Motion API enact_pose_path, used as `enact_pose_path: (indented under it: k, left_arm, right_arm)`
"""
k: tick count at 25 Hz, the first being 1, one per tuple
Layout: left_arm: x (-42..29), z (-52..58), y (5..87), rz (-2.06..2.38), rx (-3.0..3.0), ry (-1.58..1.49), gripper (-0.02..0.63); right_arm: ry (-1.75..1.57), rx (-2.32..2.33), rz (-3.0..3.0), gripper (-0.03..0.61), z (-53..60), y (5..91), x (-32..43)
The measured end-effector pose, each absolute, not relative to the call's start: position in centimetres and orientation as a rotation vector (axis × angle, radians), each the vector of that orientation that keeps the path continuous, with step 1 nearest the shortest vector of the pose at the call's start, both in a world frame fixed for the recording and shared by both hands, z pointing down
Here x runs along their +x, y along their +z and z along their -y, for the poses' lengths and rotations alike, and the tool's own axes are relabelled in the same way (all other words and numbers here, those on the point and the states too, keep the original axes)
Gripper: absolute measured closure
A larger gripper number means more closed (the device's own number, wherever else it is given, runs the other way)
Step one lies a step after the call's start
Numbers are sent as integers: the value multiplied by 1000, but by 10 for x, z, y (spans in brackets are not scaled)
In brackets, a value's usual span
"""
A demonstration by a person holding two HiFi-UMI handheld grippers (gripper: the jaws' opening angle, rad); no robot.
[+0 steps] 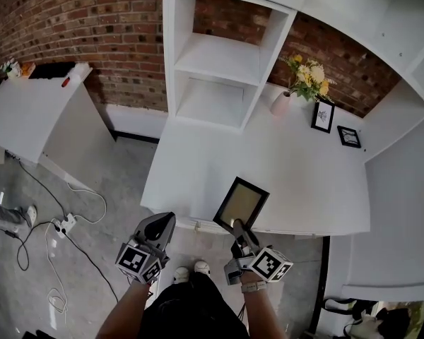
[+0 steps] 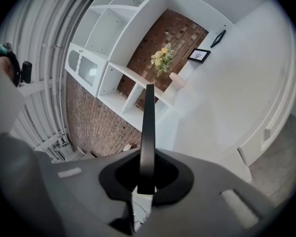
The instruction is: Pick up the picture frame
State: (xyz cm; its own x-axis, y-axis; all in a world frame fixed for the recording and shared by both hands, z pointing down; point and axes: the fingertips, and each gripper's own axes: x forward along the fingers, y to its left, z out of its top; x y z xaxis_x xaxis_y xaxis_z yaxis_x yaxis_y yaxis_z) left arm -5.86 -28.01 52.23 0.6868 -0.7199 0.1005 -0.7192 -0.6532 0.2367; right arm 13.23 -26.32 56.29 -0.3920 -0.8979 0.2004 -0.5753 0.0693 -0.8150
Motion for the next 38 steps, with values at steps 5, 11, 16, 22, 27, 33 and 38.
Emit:
enact_pose_path:
  k: [5,11,16,22,27,33,38]
  left_arm:
    - [-58,289,510,1166,2657,-5,618]
    - [-56,296,491,1172,2657,-12,618]
    - [-57,300,483,1186,2665,-15,618]
    - [-54,303,472,1192,2675,-19,618]
    - [-49,304,464,1195,2676,-22,618]
    - [-42,303,459,1194,2692,-40,618]
    - [-41,306,450,1216,2689,-60,618]
  right_arm:
    - [-1169,-1551,-2083,554,266,545,142]
    - [-1057,-1636,-2183,554,270,524,149]
    - [-975,-1712,-2244,554,270,512,156]
    - [-875,-1789,-2279,554,272,498,169]
    - [-746,-1854,-2329,554,269,484,178]
    - [-610,-1881,-2298,554,264,463,195]
    - [-508,-1913,-2318,554,263,449,204]
